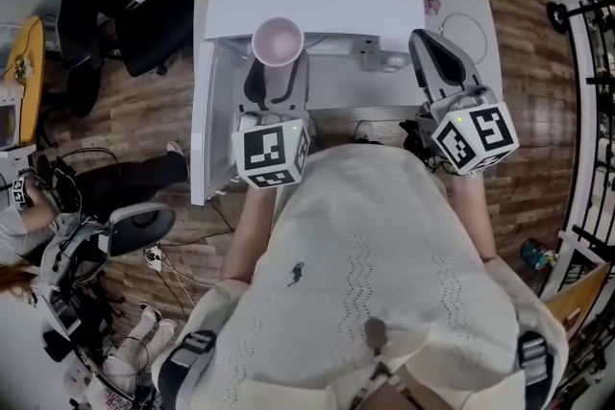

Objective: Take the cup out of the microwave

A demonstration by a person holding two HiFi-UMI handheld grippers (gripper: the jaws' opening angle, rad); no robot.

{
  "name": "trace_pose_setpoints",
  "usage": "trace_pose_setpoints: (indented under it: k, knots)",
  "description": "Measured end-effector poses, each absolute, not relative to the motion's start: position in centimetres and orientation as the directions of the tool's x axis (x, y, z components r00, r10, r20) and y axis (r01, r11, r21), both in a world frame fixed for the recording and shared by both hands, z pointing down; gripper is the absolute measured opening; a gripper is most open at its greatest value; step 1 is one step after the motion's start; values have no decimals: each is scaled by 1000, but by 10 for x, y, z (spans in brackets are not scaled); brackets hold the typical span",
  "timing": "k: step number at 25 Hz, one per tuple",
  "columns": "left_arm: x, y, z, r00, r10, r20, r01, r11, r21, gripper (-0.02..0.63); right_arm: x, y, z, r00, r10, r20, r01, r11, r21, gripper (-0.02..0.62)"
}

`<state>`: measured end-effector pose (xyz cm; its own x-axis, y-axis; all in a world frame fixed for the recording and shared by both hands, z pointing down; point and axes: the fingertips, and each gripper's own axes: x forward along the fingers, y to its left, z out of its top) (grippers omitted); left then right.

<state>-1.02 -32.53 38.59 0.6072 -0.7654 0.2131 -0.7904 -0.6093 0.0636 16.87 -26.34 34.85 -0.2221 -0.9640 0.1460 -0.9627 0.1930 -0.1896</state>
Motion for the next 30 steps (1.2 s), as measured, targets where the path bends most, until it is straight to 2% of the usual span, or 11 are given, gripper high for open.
trace_pose_setpoints:
  k: [10, 30]
  knots:
    - [-5, -322, 368, 629, -756, 182, -774, -631, 50, 270, 170, -259, 326, -226, -968, 111, -968, 210, -137, 9]
    - [-7, -311, 383, 642, -737, 212, -760, -648, 52, 270, 169, -250, 329, -208, -970, 126, -973, 192, -125, 9]
